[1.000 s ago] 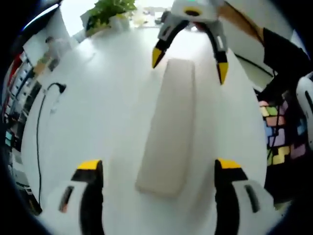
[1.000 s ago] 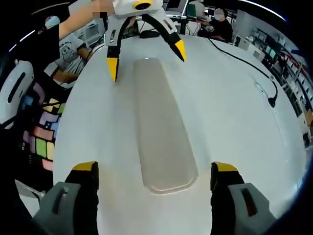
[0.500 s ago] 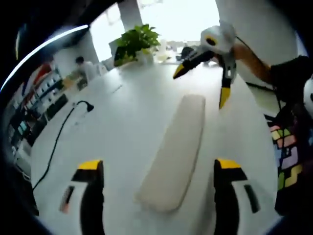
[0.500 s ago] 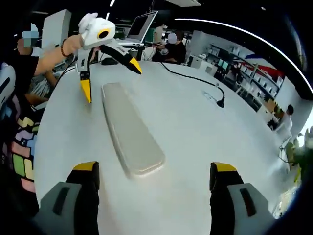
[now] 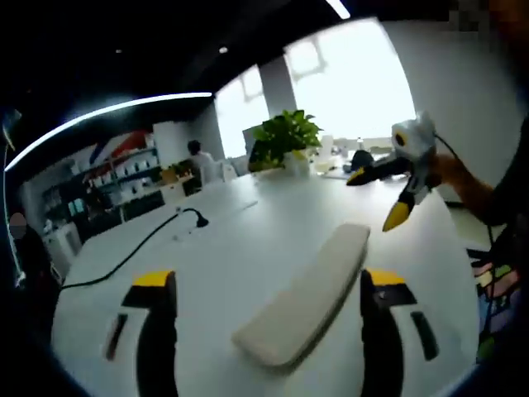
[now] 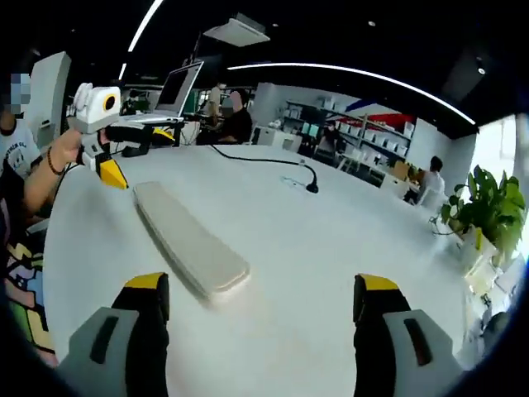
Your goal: Arrange the utensils inside the cutlery case until each visible utensil rests in its matching compartment.
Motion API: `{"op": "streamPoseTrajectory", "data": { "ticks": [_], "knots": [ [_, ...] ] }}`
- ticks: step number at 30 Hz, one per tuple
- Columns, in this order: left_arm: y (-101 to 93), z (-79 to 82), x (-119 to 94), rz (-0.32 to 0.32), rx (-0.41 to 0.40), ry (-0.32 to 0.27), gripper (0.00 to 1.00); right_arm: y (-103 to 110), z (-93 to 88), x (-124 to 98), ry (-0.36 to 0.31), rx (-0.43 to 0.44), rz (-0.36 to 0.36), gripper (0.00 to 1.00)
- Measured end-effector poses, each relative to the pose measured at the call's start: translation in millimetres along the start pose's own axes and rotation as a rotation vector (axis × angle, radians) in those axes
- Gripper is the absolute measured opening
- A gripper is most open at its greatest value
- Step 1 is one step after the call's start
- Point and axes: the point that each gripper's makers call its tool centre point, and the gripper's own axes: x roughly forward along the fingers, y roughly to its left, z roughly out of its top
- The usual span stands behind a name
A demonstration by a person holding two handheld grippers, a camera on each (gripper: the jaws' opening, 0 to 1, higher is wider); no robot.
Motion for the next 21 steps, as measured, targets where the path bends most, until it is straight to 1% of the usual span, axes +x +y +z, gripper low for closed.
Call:
{"op": "streamPoseTrajectory", "data": {
  "ticks": [2, 5, 7, 8, 12, 15, 18, 19, 21],
  "knots": [
    [5.0, 4.0, -4.9, 0.049, -0.008, -0.027, 0.97, -2.7, 4.4, -2.7, -0.055, 0.044, -0.038, 0.96],
    [9.7, 6.7, -10.2, 0.102, -0.031, -0.053, 0.97, -4.3, 7.7, -4.3, -0.118, 0.113, -0.051, 0.95],
    [15.3, 10.7, -13.4, 0.150, -0.059, -0.085, 0.96, -8.4, 8.8, -5.9, -0.151, 0.143, -0.086, 0.94],
    [19.8, 12.8, -15.6, 0.183, -0.075, -0.103, 0.96, -11.8, 9.8, -7.1, -0.167, 0.151, -0.111, 0.94],
    [35.8, 15.4, -26.9, 0.304, -0.062, -0.130, 0.95, -30.0, 11.1, -16.6, -0.210, 0.136, -0.236, 0.94],
    [43.9, 15.1, -35.4, 0.358, -0.077, -0.143, 0.95, -44.8, 12.1, -28.3, -0.250, 0.159, -0.320, 0.94],
    [53.2, 17.1, -45.8, 0.413, -0.097, -0.173, 0.95, -60.2, 13.8, -38.9, -0.279, 0.162, -0.390, 0.93],
    [55.4, 16.5, -49.6, 0.428, -0.105, -0.176, 0.95, -63.6, 14.1, -41.8, -0.282, 0.163, -0.406, 0.93],
    [55.8, 13.7, -55.6, 0.445, -0.125, -0.170, 0.99, -66.8, 17.8, -46.6, -0.300, 0.170, -0.415, 0.95]
  ]
}}
